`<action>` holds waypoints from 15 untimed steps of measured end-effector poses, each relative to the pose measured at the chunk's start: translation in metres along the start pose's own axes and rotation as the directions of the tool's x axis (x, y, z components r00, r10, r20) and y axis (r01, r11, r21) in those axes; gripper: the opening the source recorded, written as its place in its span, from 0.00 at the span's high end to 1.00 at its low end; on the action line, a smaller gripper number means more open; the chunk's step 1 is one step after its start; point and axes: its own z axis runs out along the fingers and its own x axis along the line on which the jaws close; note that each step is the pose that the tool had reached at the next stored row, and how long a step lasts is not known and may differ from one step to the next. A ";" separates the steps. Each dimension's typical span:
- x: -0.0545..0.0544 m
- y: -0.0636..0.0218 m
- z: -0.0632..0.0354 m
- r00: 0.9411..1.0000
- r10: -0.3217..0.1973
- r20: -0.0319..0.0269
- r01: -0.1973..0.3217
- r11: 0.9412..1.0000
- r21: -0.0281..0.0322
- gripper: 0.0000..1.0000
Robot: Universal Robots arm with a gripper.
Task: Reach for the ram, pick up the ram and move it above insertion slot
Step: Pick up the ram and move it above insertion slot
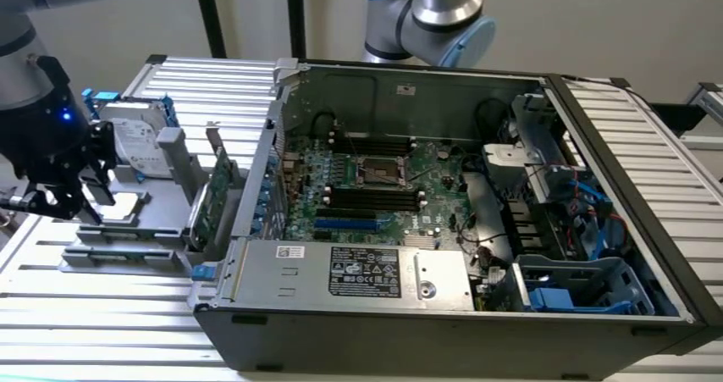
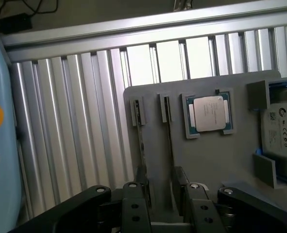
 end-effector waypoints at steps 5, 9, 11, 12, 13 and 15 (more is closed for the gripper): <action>0.001 -0.0005 0.0091 1.000 -0.003 0.000 0.003 1.000 0.000 0.64; 0.002 -0.0009 0.0164 1.000 -0.007 0.000 0.007 1.000 0.000 0.64; 0.003 -0.0012 0.0199 1.000 -0.010 0.000 0.010 1.000 0.000 0.64; 0.004 -0.0013 0.0218 1.000 -0.011 0.000 0.011 1.000 0.000 0.64; 0.004 -0.0014 0.0236 1.000 -0.012 0.000 0.012 1.000 0.000 0.64; 0.006 -0.0017 0.0272 1.000 -0.015 -0.001 0.015 1.000 0.000 0.64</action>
